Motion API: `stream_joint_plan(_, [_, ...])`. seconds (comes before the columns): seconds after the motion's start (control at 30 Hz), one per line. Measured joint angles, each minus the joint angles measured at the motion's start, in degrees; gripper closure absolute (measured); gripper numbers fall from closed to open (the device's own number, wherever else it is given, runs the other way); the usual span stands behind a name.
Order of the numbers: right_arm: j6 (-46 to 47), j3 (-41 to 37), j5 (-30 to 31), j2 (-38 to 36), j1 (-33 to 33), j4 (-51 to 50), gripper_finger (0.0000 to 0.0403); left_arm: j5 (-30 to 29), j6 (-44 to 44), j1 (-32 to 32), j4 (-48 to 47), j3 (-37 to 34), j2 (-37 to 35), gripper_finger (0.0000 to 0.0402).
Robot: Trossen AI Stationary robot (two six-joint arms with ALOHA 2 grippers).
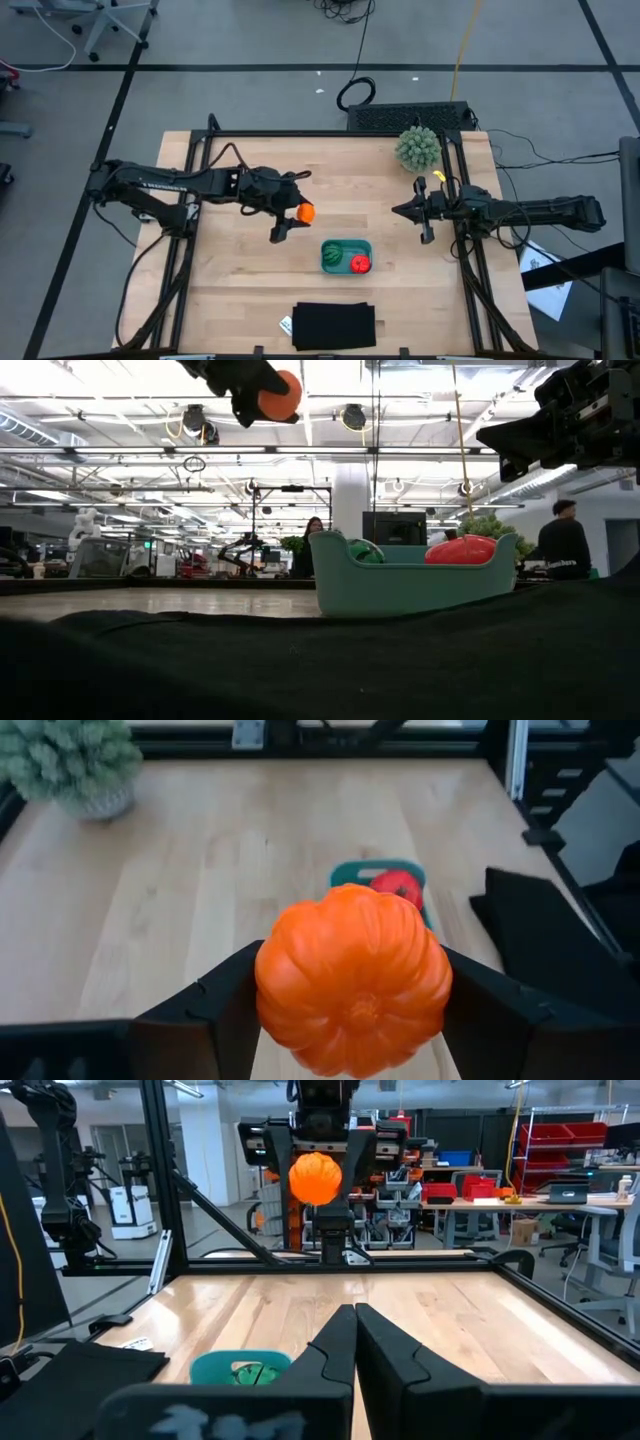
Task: Pick and placing Produce into tupperware
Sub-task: Put the pumpkin into the blue bin
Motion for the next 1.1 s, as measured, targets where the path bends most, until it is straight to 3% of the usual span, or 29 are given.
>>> stream_joint_plan(0.23, [0.0,0.0,0.0,0.0,0.0,0.2,0.0403,0.5,2.6,0.0,-1.0,5.8,4.3,0.0156])
stream_joint_plan(0.63, [0.0,0.0,0.0,0.7,0.0,0.7,0.0403,7.0,9.4,0.0,-1.8,15.6,16.4,0.0156])
stream_joint_plan(1.1, [-0.4,0.0,0.0,1.2,0.0,0.9,0.0403,10.2,16.7,-1.9,1.5,18.4,30.0,0.0156])
